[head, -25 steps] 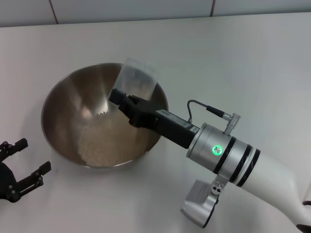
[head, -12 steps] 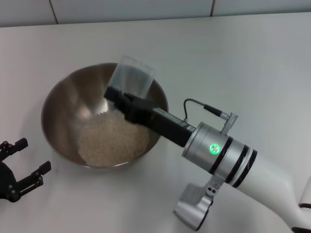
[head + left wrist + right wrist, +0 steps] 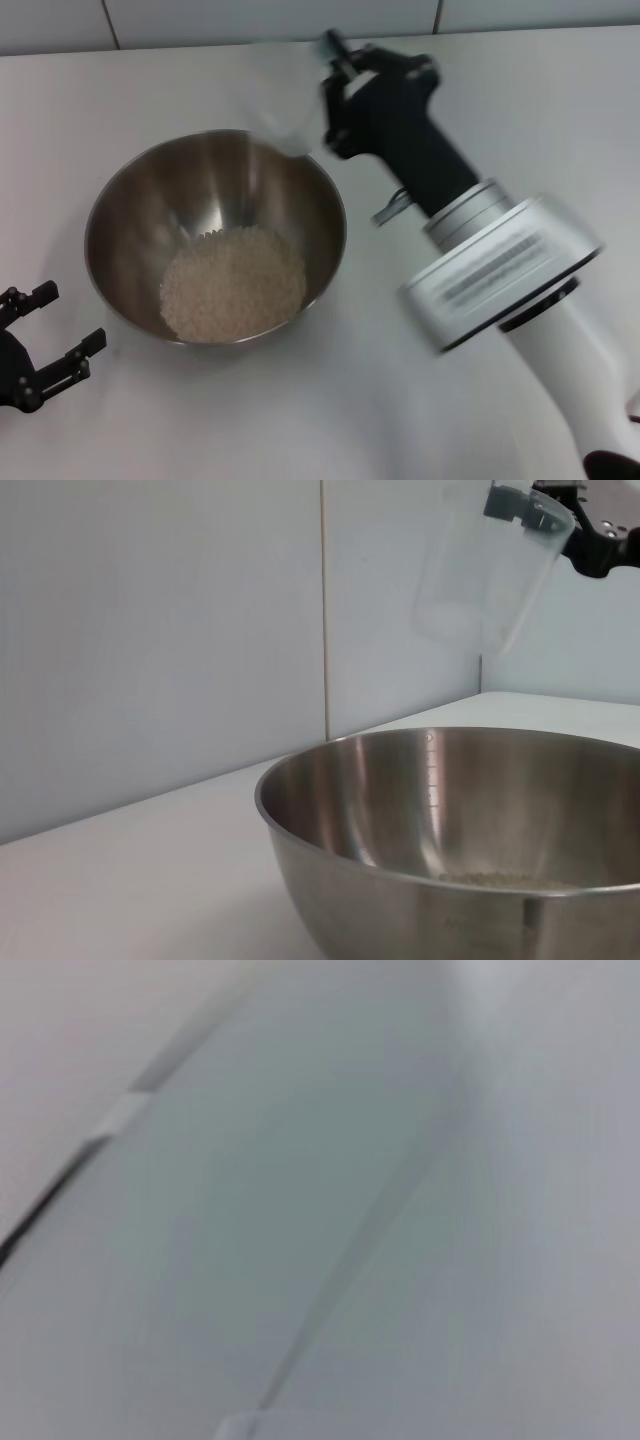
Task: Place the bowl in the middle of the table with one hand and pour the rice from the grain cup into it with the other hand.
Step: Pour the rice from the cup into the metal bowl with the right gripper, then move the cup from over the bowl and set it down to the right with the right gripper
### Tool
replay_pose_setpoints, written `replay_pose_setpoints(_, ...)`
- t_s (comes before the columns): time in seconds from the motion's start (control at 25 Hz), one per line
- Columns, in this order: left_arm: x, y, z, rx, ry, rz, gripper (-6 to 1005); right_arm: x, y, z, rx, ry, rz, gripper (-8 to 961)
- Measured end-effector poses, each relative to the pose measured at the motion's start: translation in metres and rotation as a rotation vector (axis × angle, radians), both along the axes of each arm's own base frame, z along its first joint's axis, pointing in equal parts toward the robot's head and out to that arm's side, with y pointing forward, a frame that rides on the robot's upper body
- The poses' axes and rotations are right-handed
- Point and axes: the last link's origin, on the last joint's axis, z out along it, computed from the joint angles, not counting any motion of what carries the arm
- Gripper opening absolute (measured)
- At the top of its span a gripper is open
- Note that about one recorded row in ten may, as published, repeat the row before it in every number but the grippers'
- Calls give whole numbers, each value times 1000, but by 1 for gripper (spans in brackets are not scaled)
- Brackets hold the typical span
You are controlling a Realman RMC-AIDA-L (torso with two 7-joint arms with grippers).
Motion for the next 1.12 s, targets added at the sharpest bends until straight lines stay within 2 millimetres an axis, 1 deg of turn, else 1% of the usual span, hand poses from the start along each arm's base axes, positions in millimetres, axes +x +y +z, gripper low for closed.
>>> replay_pose_setpoints(0.04, 0, 0, 0, 0, 1, -1, 802, 8, 4, 5, -41, 90, -43, 85)
replay_pose_setpoints(0.16, 0, 1, 0, 0, 1, -2, 802, 30, 11, 15, -104, 250, -130, 87)
replay_pose_setpoints(0.2, 1, 1, 0, 0, 1, -3, 802, 46, 14, 20, -124, 297, -176, 88)
replay_pose_setpoints(0.24, 1, 1, 0, 0, 1, -3, 802, 46, 14, 20, -124, 297, -176, 89)
replay_pose_setpoints(0.36, 1, 2, 0, 0, 0, -4, 802, 68, 20, 24, -135, 317, -252, 91)
replay_pose_setpoints(0.4, 1, 2, 0, 1, -1, -5, 802, 78, 22, 25, -130, 313, -298, 92)
replay_pose_setpoints(0.44, 1, 2, 0, 1, -1, -5, 802, 78, 22, 25, -130, 313, -298, 93)
replay_pose_setpoints(0.52, 2, 3, 0, 2, -1, -6, 802, 90, 26, 25, -127, 293, -349, 94)
replay_pose_setpoints(0.6, 2, 3, 0, 3, -2, -8, 802, 97, 28, 23, -143, 266, -386, 96)
replay_pose_setpoints(0.8, 4, 6, -1, 1, -3, -14, 802, 102, 35, 13, -200, 209, -438, 100)
replay_pose_setpoints(1.12, 4, 6, -2, 0, -4, -16, 802, 98, 44, -1, -280, 132, -467, 106)
